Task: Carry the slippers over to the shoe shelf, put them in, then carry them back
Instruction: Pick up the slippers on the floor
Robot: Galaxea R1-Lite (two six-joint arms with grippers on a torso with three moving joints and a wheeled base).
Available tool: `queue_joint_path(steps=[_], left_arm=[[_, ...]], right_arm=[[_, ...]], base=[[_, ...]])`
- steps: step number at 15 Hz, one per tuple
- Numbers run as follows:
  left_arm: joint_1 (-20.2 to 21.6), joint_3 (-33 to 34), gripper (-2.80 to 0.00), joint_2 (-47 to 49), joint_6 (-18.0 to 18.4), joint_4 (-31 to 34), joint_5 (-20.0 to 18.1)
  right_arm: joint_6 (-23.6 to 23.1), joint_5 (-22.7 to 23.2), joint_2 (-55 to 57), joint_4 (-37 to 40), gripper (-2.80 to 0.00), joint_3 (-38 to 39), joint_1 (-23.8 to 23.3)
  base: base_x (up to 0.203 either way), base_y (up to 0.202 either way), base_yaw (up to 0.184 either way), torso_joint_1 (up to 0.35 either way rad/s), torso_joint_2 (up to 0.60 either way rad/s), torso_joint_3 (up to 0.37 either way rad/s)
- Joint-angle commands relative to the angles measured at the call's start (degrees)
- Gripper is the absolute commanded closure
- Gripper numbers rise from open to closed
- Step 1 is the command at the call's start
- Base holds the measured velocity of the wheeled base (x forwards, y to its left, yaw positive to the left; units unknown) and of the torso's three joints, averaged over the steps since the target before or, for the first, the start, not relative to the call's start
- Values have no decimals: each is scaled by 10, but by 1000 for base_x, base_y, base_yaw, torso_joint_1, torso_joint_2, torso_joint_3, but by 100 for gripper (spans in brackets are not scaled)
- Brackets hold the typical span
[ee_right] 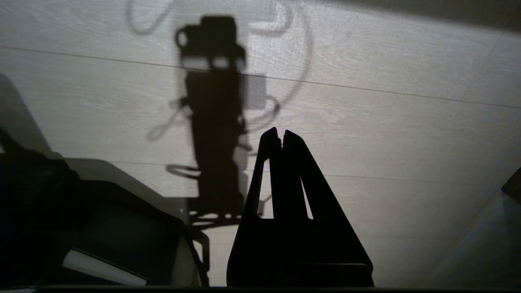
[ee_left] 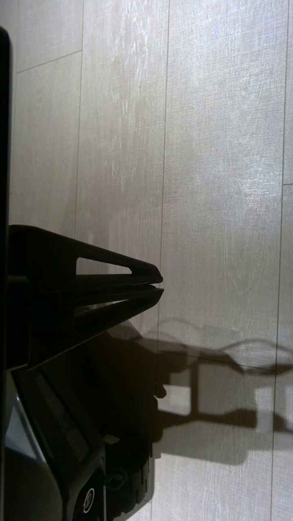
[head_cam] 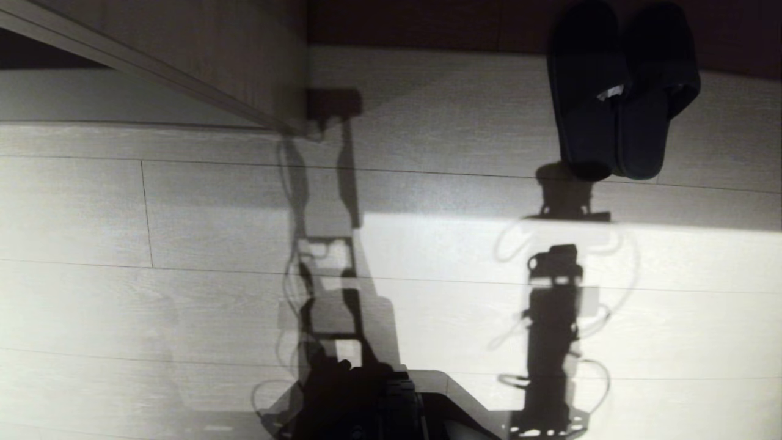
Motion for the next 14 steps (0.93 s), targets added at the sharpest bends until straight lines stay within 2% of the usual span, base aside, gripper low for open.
queue_joint_path(steps=[1, 5, 10, 14], left_arm=[[0, 0, 0, 0, 0, 0, 0], [0, 0, 0, 0, 0, 0, 0], [0, 0, 0, 0, 0, 0, 0], [0, 0, 0, 0, 0, -1, 0]], right_arm=[[-3, -9, 70, -9, 0, 5, -1], [-18, -48, 160, -90, 0, 31, -19], [-31, -53, 278, -250, 0, 78, -50], [-35, -53, 348, -327, 0, 86, -52]], base=[[0, 0, 0, 0, 0, 0], [0, 0, 0, 0, 0, 0], [0, 0, 0, 0, 0, 0], [0, 0, 0, 0, 0, 0]])
